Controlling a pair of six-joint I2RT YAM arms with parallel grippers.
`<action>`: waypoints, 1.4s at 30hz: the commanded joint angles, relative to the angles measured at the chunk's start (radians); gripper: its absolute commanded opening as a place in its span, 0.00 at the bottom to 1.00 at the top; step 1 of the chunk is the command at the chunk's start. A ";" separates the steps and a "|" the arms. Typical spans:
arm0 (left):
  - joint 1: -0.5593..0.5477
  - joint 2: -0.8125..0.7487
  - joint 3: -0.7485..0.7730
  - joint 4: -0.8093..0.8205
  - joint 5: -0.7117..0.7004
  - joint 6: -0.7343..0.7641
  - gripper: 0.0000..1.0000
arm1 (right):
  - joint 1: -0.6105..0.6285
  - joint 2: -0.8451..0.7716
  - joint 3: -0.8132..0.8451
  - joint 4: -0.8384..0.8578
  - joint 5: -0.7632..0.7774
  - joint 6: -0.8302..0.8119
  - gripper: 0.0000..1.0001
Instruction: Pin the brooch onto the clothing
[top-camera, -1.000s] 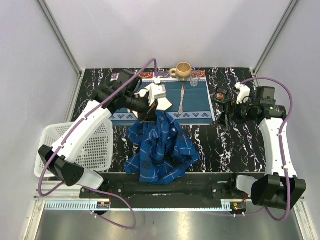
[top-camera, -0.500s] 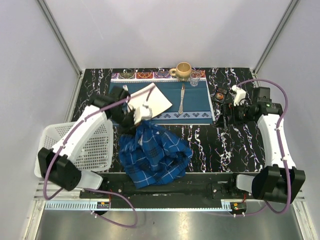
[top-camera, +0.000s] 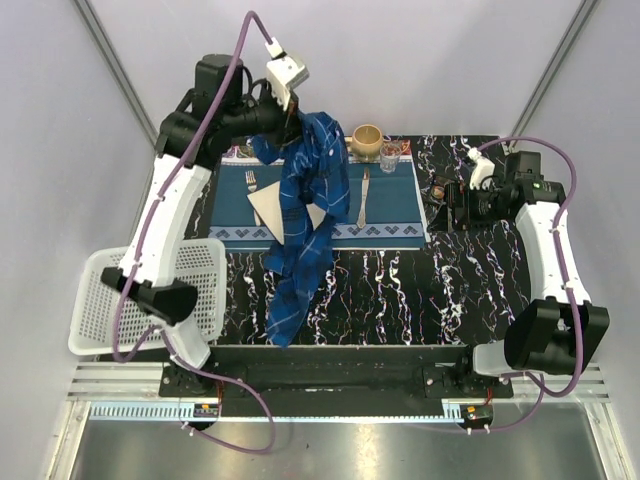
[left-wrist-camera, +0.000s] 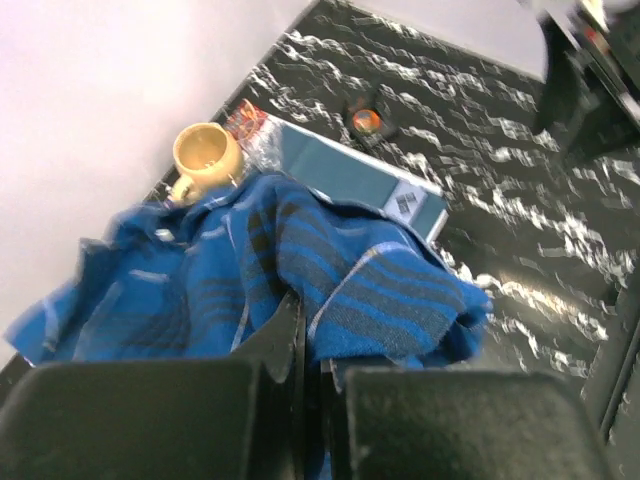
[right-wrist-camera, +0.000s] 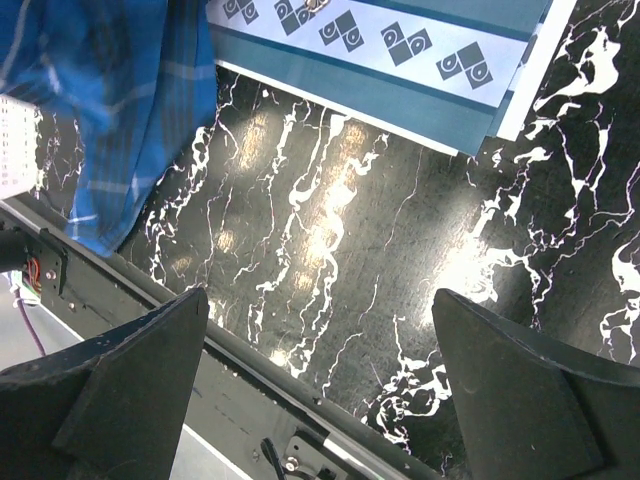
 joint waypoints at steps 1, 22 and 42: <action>-0.101 -0.286 -0.310 0.051 0.069 0.152 0.00 | 0.006 -0.017 0.013 0.002 -0.014 0.008 1.00; -0.215 -0.691 -1.298 -0.224 -0.043 0.660 0.83 | 0.093 0.057 -0.059 -0.027 -0.024 -0.081 1.00; 0.197 -0.471 -1.224 -0.068 0.090 0.494 0.91 | 0.481 0.428 0.077 0.166 0.052 -0.182 1.00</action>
